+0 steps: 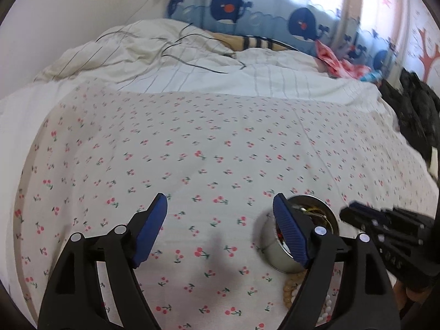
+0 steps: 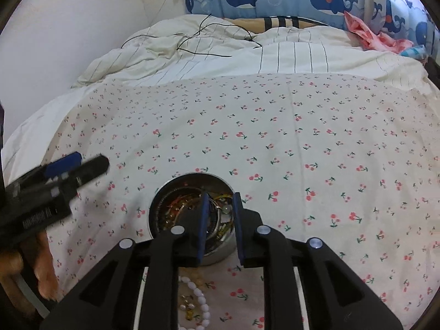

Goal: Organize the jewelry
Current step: 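Lower the silver bangle into the tin and open the right tool, then move both open tools to the white bead and peach bead bracelets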

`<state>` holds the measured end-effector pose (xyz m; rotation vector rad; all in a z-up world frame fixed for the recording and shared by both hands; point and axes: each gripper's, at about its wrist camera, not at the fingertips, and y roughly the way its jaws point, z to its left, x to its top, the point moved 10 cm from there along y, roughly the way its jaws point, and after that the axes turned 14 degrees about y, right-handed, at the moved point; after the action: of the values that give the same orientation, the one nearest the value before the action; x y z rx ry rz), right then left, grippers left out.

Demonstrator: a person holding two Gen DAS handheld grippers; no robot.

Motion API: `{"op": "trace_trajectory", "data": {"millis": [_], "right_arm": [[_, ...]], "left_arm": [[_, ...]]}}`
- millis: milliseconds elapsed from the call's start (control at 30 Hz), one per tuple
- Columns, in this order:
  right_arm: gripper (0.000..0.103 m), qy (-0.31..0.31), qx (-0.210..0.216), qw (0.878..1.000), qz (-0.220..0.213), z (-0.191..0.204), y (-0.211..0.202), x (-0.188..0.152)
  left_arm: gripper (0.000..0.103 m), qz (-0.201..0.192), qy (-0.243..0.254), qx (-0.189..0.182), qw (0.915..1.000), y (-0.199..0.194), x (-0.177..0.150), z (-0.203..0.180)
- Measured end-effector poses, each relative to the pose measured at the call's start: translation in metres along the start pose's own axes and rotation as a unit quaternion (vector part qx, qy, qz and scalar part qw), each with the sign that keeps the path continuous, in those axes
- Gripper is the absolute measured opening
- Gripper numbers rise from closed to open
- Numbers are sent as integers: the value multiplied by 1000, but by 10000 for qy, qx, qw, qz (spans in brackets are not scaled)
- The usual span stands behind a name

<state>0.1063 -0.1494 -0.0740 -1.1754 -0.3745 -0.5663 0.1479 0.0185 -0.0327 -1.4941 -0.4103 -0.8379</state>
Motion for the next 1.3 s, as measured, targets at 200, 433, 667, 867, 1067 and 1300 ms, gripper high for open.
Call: {"op": "trace_trajectory", "data": {"millis": [200, 433, 667, 867, 1067, 1300], "right_arm": [[18, -217, 320, 9977, 558, 20, 23, -25], [18, 188, 634, 9932, 963, 19, 45, -39], [40, -107, 399, 9982, 433, 10, 0, -18], [48, -1117, -12, 9882, 1043, -10, -6, -68], [32, -921, 123, 9880, 1232, -16, 0, -95], [22, -1512, -441, 9790, 1292, -12, 1, -121]], "left_arm": [[77, 105, -224, -100, 9996, 6, -5, 7], [79, 144, -27, -104, 9998, 8, -6, -2], [81, 341, 310, -170, 9988, 10, -10, -9], [81, 536, 874, -137, 9946, 9, -29, -12], [81, 769, 903, -128, 9929, 4, -53, -5], [82, 886, 1274, -282, 9875, -6, -76, -32]]}}
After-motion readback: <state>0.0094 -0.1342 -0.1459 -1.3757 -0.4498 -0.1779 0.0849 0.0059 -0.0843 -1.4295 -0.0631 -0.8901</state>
